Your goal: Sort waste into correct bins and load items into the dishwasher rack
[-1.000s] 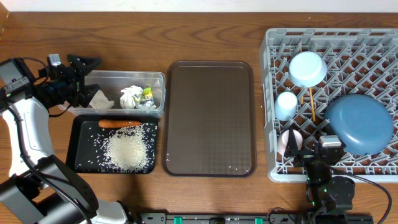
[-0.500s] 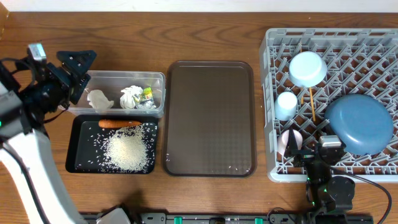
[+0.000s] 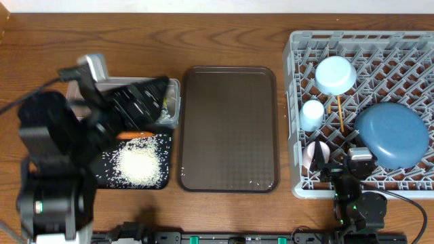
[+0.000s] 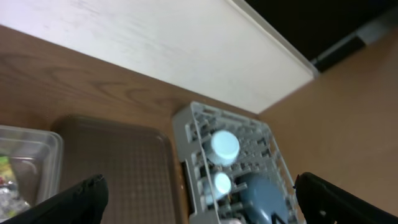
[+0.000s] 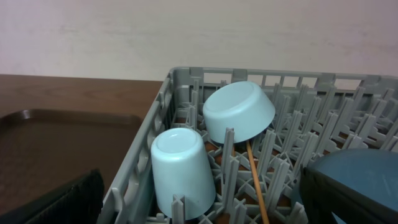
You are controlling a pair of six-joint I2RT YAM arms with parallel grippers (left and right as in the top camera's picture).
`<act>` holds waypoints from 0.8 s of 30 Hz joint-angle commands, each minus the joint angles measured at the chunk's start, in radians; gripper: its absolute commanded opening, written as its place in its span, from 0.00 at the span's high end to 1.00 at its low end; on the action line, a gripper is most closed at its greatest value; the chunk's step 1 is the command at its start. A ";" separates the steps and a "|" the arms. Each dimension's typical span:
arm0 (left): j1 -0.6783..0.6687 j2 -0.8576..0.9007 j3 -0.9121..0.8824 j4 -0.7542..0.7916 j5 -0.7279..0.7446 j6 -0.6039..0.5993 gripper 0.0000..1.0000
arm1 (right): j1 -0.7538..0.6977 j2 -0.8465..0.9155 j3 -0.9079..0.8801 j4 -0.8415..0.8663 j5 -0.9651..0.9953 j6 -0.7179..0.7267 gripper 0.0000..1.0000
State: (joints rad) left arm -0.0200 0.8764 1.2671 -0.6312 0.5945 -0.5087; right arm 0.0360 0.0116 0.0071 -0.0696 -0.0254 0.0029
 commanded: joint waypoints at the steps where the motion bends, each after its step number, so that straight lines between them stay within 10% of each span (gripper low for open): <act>1: -0.074 -0.099 0.000 -0.048 -0.241 0.019 0.02 | -0.005 -0.007 -0.002 -0.005 0.010 -0.015 0.01; 13: -0.077 -0.244 -0.013 -0.262 -0.403 0.019 0.02 | -0.005 -0.007 -0.002 -0.005 0.010 -0.015 0.01; 24: -0.077 -0.486 -0.365 -0.101 -0.408 0.018 0.02 | -0.005 -0.007 -0.002 -0.005 0.010 -0.015 0.01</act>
State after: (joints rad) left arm -0.0937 0.4297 0.9817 -0.7769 0.2024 -0.4973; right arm 0.0360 0.0116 0.0071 -0.0704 -0.0254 0.0025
